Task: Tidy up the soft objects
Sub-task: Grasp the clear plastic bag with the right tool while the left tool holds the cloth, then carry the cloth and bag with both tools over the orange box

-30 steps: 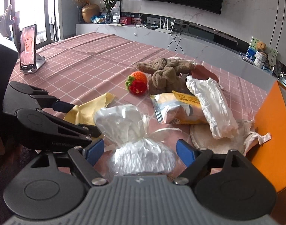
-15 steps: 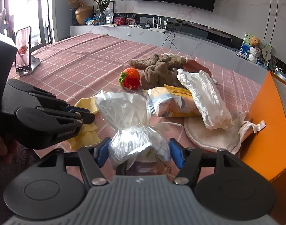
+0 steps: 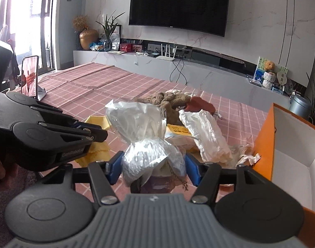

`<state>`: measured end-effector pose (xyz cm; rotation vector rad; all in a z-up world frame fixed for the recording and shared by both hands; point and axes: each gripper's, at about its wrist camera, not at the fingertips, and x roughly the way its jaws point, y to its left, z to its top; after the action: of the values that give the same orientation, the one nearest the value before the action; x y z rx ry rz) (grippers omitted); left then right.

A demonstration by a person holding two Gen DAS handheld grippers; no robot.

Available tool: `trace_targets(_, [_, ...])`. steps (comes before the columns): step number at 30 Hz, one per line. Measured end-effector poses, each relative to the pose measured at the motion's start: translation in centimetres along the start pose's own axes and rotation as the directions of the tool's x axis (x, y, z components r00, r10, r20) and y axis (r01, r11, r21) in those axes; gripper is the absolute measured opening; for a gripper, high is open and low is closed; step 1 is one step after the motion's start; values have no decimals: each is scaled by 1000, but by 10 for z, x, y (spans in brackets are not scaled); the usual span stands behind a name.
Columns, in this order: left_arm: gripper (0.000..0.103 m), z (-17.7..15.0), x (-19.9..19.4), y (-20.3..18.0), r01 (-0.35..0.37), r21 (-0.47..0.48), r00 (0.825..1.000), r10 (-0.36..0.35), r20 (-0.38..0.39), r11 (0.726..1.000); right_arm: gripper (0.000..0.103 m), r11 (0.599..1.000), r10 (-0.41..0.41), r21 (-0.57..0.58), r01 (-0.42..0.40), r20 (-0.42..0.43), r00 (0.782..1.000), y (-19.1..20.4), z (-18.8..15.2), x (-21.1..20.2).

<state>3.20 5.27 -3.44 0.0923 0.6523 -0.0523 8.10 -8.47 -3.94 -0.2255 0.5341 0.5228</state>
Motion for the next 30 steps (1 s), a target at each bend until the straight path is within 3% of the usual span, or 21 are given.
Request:
trace_targets(16, [5,39,-44,-32,94,52,983,-101,152,994,62,985,-165,64,159,107,980,-41,10,-62])
trace_targets(30, [5,87,-49,-72,229,148,931,-260,256,962,62,952,-284,147,269,93,954,-99,20,-93])
